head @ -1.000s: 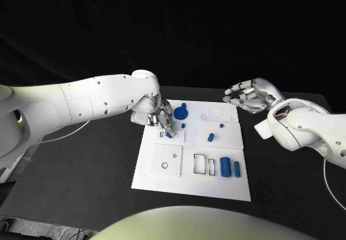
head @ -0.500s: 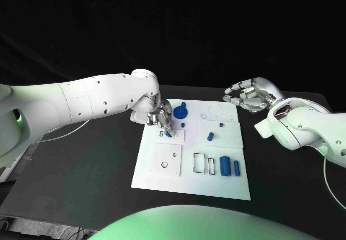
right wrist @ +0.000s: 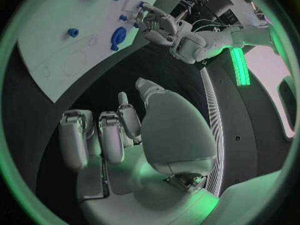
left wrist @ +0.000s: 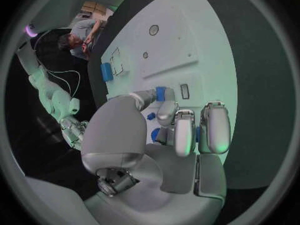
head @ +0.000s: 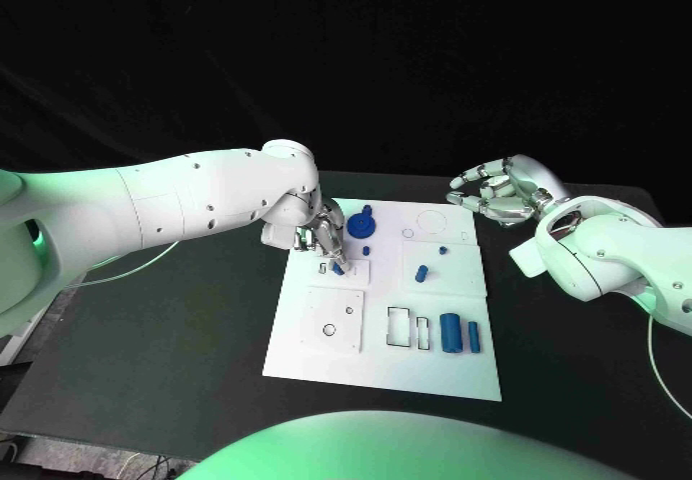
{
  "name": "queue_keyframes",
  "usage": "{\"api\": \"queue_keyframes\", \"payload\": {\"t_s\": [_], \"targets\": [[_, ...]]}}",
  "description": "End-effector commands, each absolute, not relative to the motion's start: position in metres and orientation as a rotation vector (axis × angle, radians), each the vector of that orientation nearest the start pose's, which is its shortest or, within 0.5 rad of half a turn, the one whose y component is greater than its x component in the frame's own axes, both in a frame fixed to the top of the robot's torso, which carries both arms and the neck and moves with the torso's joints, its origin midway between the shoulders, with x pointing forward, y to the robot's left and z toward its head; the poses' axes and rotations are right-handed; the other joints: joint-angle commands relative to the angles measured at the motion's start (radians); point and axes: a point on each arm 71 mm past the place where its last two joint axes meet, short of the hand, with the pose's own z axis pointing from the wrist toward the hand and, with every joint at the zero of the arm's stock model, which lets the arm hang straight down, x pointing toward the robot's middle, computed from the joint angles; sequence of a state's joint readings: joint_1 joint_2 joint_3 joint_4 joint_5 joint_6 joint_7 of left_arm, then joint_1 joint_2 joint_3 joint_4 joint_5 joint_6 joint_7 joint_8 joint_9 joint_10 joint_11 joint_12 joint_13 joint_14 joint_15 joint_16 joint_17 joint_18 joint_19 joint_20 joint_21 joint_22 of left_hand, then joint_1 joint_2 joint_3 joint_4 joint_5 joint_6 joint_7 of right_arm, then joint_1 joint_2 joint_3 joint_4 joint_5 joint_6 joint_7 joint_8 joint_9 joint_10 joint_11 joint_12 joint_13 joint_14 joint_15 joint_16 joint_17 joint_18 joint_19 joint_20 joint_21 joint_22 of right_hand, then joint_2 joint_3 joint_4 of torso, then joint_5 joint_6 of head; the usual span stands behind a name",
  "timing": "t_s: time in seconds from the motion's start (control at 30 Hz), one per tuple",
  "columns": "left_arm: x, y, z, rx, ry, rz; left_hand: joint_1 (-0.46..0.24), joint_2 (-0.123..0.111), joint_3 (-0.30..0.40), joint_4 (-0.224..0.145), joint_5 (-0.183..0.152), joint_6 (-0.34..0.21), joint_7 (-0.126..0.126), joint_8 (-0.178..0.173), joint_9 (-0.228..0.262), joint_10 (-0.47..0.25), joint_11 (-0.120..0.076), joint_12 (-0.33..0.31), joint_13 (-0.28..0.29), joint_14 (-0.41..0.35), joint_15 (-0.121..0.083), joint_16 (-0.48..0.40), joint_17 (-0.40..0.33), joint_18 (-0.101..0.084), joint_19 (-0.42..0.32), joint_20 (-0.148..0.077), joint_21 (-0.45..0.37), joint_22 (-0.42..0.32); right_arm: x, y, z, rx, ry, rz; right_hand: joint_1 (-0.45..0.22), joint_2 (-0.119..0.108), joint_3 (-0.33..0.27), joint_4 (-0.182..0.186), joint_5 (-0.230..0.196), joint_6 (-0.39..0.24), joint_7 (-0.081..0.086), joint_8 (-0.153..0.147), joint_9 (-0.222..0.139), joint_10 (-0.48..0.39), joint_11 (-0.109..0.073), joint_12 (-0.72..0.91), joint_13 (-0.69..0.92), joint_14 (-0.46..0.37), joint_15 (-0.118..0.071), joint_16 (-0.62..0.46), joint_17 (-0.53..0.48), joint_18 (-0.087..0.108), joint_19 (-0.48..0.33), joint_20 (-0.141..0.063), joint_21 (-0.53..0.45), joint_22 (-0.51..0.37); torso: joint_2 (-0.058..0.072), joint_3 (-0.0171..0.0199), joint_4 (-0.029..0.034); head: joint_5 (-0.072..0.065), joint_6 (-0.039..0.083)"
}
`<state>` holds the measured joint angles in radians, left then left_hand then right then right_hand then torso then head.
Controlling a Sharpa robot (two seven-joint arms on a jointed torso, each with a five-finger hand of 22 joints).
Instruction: Assemble the parts on the task board
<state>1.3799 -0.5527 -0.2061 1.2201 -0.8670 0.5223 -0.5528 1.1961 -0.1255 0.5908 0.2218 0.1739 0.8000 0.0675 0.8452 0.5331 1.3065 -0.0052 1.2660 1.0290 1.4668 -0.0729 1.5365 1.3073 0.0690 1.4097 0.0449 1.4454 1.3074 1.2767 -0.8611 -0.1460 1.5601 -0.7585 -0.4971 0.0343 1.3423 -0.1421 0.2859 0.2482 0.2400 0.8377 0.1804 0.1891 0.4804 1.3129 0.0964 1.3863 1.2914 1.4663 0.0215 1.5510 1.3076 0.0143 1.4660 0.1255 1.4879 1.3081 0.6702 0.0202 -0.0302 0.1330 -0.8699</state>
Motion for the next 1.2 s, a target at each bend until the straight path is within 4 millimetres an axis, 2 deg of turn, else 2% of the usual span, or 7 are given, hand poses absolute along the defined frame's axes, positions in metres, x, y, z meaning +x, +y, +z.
{"api": "queue_keyframes", "payload": {"t_s": [0.03,0.67,1.2], "targets": [[0.518,0.161,-0.221,0.034,2.661,-0.302,0.003,0.012,0.165,-0.166,-0.006,0.006,0.0,0.002,0.0,0.008,-0.002,0.006,0.001,0.086,0.008,0.004,0.197,-0.014,0.003,0.0,0.004,0.032,0.482,-0.209,-0.181,0.46,1.655,0.97,-0.008,0.002,-0.001,0.006,0.007,-0.009,0.001,0.007,-0.002,-0.006,0.001,-0.003,0.0,0.086,0.0,-0.005,0.187,0.009,0.054,-0.001,-0.003,0.202,0.0,-0.0005,-0.0007,0.0,-0.001],[0.516,0.159,-0.219,-0.006,2.646,-0.348,0.0,0.011,0.173,-0.179,-0.003,0.011,-0.003,0.004,0.0,0.011,-0.005,0.01,0.003,0.086,0.006,0.004,0.197,-0.014,0.004,-0.001,0.004,0.032,0.483,-0.21,-0.181,0.459,1.655,0.969,-0.007,0.002,0.0,0.006,0.007,-0.009,0.001,0.008,-0.002,-0.004,0.001,-0.002,0.001,0.086,0.0,-0.005,0.187,0.009,0.055,-0.001,-0.003,0.202,0.0,0.0001,-0.0003,-0.002,-0.002],[0.505,0.16,-0.207,-0.057,2.593,-0.439,-0.005,0.008,0.187,-0.194,0.002,0.015,-0.004,0.006,0.0,0.013,-0.006,0.012,0.004,0.085,0.004,0.003,0.194,-0.014,0.004,-0.002,0.003,0.032,0.483,-0.211,-0.181,0.46,1.656,0.965,-0.007,0.002,0.0,0.006,0.007,-0.009,0.001,0.008,-0.002,-0.004,0.001,-0.002,0.001,0.086,0.0,-0.005,0.187,0.009,0.055,-0.001,-0.003,0.202,-0.001,0.0006,0.0004,-0.003,-0.003]]}}
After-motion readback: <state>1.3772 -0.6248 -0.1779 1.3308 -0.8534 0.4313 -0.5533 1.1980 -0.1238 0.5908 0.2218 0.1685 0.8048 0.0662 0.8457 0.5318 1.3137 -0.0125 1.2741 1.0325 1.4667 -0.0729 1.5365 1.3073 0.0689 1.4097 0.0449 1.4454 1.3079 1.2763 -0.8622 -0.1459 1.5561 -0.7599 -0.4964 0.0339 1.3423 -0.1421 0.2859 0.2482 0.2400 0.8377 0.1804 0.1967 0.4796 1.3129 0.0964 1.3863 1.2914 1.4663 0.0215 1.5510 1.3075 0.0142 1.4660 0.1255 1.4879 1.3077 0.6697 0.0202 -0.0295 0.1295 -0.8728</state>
